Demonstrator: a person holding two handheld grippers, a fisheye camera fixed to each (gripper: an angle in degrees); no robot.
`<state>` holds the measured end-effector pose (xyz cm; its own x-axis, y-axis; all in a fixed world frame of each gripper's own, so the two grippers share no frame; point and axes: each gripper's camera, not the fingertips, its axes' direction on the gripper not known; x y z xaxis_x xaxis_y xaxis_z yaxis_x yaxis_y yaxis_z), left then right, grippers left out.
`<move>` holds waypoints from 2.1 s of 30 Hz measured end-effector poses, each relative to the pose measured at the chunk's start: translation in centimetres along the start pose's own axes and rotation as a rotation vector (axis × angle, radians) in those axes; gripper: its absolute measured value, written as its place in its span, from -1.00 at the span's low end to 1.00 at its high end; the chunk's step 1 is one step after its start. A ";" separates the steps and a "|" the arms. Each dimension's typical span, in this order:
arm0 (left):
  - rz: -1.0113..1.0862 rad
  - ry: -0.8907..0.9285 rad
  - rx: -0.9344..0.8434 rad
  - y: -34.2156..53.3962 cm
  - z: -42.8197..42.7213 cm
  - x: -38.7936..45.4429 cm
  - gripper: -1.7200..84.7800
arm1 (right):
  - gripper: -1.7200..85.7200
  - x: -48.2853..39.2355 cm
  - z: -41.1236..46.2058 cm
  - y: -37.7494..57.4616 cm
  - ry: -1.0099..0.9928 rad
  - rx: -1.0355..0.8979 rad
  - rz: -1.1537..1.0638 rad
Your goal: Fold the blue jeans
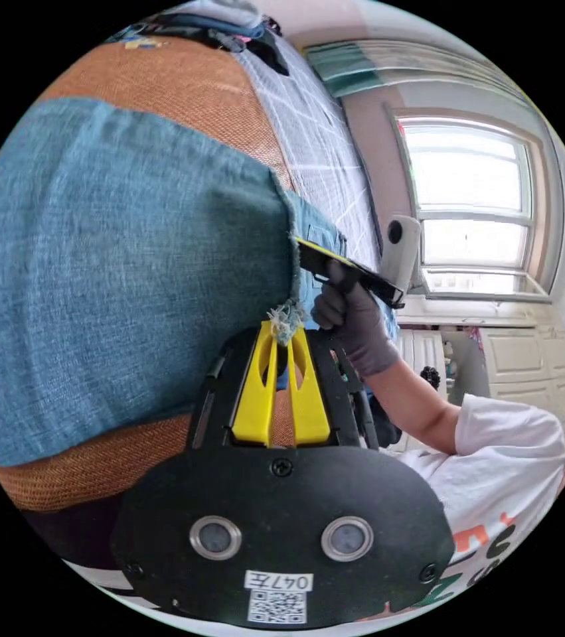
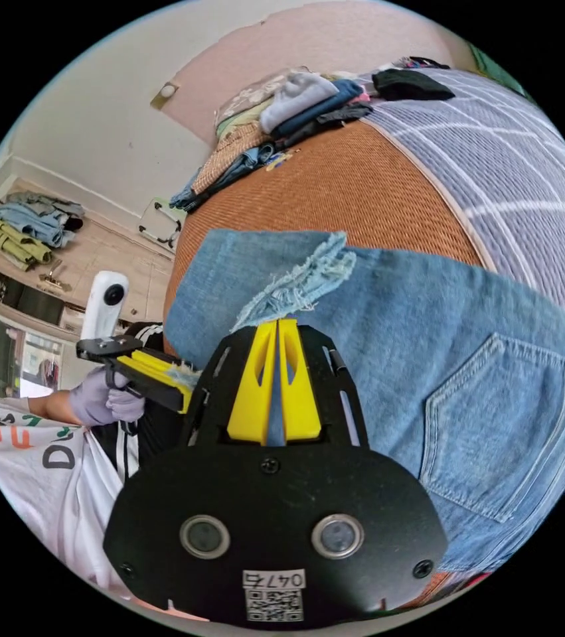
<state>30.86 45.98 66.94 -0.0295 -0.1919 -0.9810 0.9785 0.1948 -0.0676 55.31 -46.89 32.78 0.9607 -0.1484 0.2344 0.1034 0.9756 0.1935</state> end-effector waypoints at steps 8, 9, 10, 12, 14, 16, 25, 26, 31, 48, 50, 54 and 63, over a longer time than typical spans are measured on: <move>0.008 0.309 0.018 -1.0 -5.8 4.9 -0.73 | -0.90 2.6 -2.4 3.7 0.016 0.031 0.077; 0.008 0.320 0.002 -1.0 -6.0 5.4 -0.73 | -0.90 2.6 -2.6 3.9 0.019 0.035 0.079; 0.021 0.326 -0.036 -1.1 -6.3 6.5 -0.72 | -0.89 2.4 -2.8 4.2 0.035 0.044 0.083; 0.050 0.332 -0.067 -1.3 -7.1 7.8 -0.71 | -0.90 1.6 -3.1 4.5 0.076 0.067 0.072; 0.069 0.245 0.006 -2.2 -10.0 8.2 -0.71 | -0.91 -0.6 -3.0 4.7 0.147 0.095 -0.021; 0.054 0.078 0.106 -2.9 -13.3 7.6 -0.71 | -0.92 -2.8 -2.1 4.8 0.165 0.108 -0.114; -0.171 -0.091 0.229 -3.4 -19.6 3.3 -0.76 | -0.98 -13.3 6.2 0.9 0.137 0.094 -0.485; -0.172 -0.078 0.203 -3.3 -19.3 3.3 -0.77 | -0.98 -14.5 7.4 -1.1 0.117 0.067 -0.507; -0.140 -0.175 0.027 -3.8 -18.0 3.5 -0.80 | -0.99 -18.4 14.4 -8.0 0.124 0.000 -0.598; -0.038 -0.378 -0.190 -1.8 -13.7 5.9 -0.98 | -0.91 5.2 -3.9 14.3 0.511 0.355 0.261; -0.007 -0.365 -0.129 -1.2 -14.1 7.2 -0.98 | -0.83 9.3 -8.4 23.8 0.586 0.392 0.562; 0.046 -0.264 -0.008 -0.8 -14.3 8.8 -0.98 | -0.80 11.0 -10.0 32.5 0.633 0.438 0.797; -0.051 0.007 0.179 3.3 -11.0 4.8 -0.98 | -0.86 14.9 -7.2 39.1 0.343 0.646 1.107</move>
<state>31.69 56.32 59.97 -0.0805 -0.1903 -0.9784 0.9964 0.0109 -0.0841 75.52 -9.80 36.97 0.4838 0.8111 0.3286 -0.8197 0.2884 0.4949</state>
